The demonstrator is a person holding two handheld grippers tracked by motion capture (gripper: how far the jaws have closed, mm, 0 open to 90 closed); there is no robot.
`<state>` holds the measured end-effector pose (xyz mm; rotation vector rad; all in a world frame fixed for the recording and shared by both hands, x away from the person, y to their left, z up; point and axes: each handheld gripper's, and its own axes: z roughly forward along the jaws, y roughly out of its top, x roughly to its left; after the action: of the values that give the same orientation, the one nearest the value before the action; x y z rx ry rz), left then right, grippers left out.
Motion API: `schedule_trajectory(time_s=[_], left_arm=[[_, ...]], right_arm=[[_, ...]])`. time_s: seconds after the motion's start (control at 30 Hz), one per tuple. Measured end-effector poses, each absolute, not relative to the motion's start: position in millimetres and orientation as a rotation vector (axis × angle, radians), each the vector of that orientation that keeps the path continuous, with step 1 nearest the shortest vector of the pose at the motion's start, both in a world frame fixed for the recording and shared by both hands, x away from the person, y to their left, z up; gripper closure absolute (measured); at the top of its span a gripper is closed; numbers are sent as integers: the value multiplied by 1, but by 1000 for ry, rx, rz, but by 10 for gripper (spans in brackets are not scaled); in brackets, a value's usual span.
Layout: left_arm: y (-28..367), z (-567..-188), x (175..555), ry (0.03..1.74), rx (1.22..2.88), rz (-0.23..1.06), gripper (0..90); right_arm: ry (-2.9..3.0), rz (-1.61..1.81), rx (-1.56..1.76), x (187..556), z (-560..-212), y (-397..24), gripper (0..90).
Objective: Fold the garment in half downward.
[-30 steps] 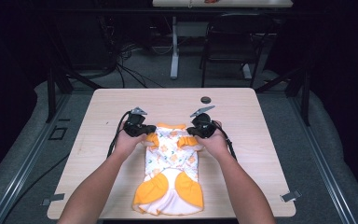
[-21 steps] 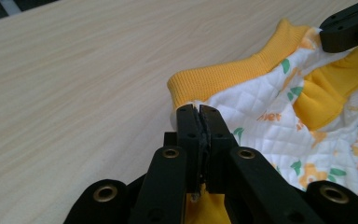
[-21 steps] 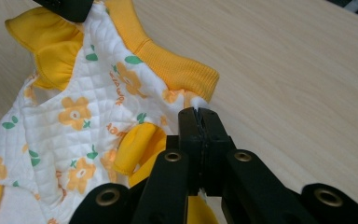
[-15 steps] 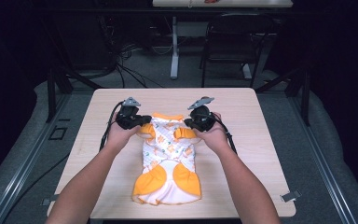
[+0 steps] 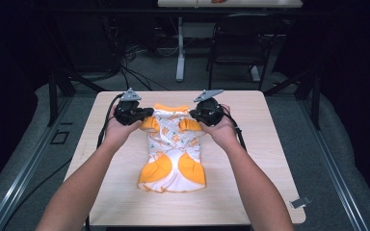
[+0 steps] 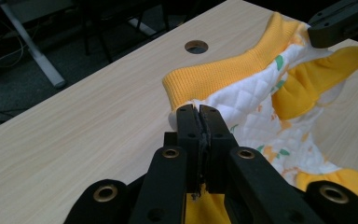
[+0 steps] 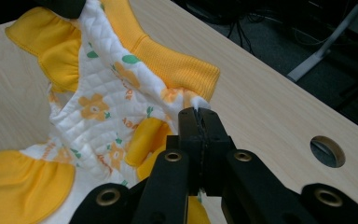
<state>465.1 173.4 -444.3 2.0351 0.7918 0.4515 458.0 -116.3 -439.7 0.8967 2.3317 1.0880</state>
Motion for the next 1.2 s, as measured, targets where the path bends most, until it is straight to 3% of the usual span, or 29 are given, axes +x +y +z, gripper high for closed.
schedule_trajectory(time_s=[0.3,1.2], left_arm=[[174,-461,450,755,2073,437,881],[180,-481,401,665,2097,334,881]], right_arm=[[2381,1042,815,442,-460,-116,894],[2471,1065,713,394,-477,-122,894]])
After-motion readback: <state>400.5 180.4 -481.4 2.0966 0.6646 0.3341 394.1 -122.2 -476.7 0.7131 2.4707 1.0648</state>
